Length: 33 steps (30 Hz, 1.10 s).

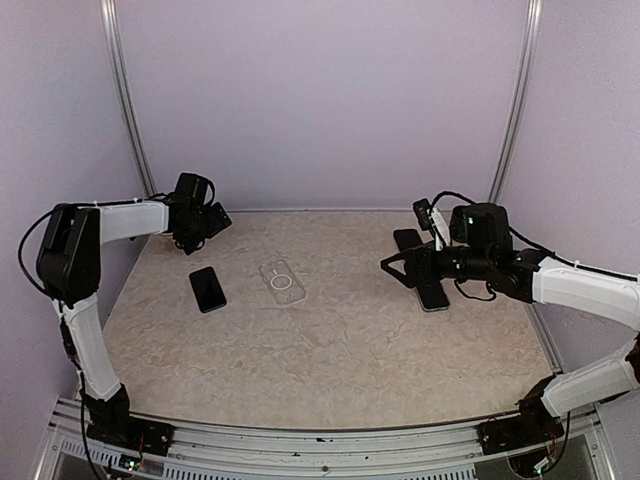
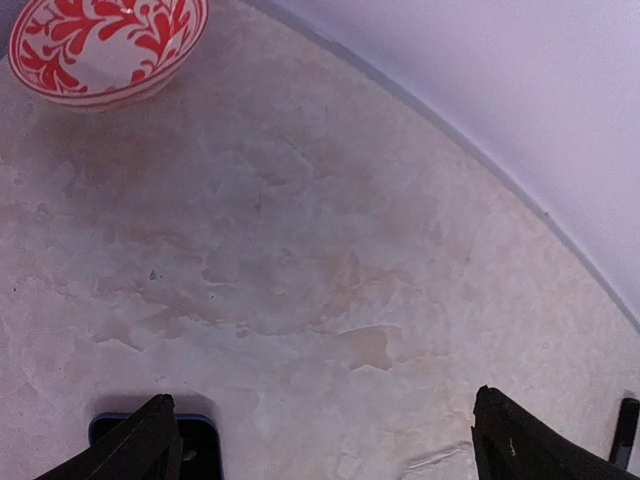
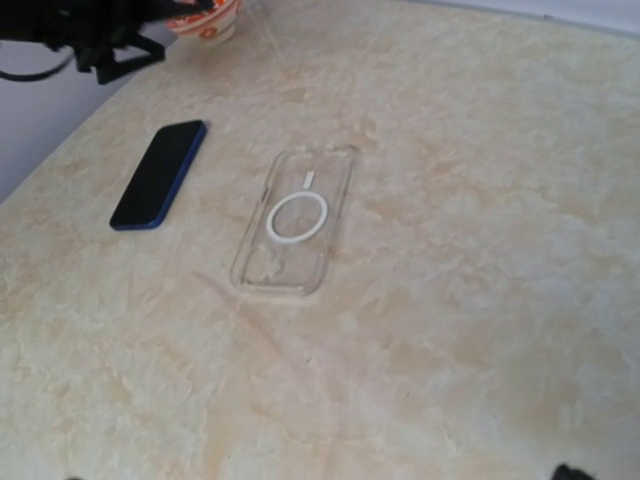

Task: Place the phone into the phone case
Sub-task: Pick up the phone from the center of the board.

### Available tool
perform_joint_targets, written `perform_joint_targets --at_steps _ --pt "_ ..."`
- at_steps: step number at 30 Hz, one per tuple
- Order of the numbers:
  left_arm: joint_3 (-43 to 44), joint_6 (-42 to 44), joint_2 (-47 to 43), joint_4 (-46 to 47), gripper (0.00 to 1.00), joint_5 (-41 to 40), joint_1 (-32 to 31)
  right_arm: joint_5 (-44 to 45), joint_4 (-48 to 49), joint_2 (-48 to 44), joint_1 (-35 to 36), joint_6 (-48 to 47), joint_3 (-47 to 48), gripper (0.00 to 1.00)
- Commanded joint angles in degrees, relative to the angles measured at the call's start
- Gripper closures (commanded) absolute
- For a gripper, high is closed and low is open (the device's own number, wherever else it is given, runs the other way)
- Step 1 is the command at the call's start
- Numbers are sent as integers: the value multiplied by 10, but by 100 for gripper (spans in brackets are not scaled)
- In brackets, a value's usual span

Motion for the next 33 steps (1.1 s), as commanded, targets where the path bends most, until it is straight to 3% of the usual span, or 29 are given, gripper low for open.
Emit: perform_joint_targets --at_steps 1,9,20,33 --pt "26 47 45 -74 1 -30 4 0 12 1 9 2 -10 1" --pt "50 78 82 -112 1 -107 12 8 6 -14 9 -1 -20 1" --pt "2 74 110 -94 7 -62 17 1 15 0 11 5 -17 1" --pt "-60 35 74 -120 5 -27 13 5 14 -4 11 6 -22 1"
